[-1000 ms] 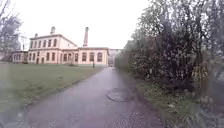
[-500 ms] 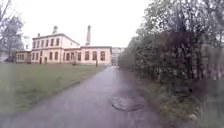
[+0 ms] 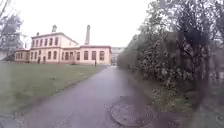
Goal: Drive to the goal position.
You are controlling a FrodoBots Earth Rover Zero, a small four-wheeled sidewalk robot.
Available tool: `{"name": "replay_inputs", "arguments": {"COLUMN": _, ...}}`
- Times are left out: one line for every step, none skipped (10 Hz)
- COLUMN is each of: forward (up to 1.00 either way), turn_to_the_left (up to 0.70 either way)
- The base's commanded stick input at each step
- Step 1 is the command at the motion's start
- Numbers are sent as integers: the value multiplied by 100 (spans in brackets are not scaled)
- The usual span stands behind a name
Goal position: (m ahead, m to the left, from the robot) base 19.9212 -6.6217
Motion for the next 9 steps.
{"name": "replay_inputs", "arguments": {"forward": 85, "turn_to_the_left": 0}}
{"name": "replay_inputs", "arguments": {"forward": 85, "turn_to_the_left": 0}}
{"name": "replay_inputs", "arguments": {"forward": 85, "turn_to_the_left": 0}}
{"name": "replay_inputs", "arguments": {"forward": 85, "turn_to_the_left": 0}}
{"name": "replay_inputs", "arguments": {"forward": 85, "turn_to_the_left": 0}}
{"name": "replay_inputs", "arguments": {"forward": 85, "turn_to_the_left": 0}}
{"name": "replay_inputs", "arguments": {"forward": 85, "turn_to_the_left": 0}}
{"name": "replay_inputs", "arguments": {"forward": 85, "turn_to_the_left": 0}}
{"name": "replay_inputs", "arguments": {"forward": 85, "turn_to_the_left": 0}}
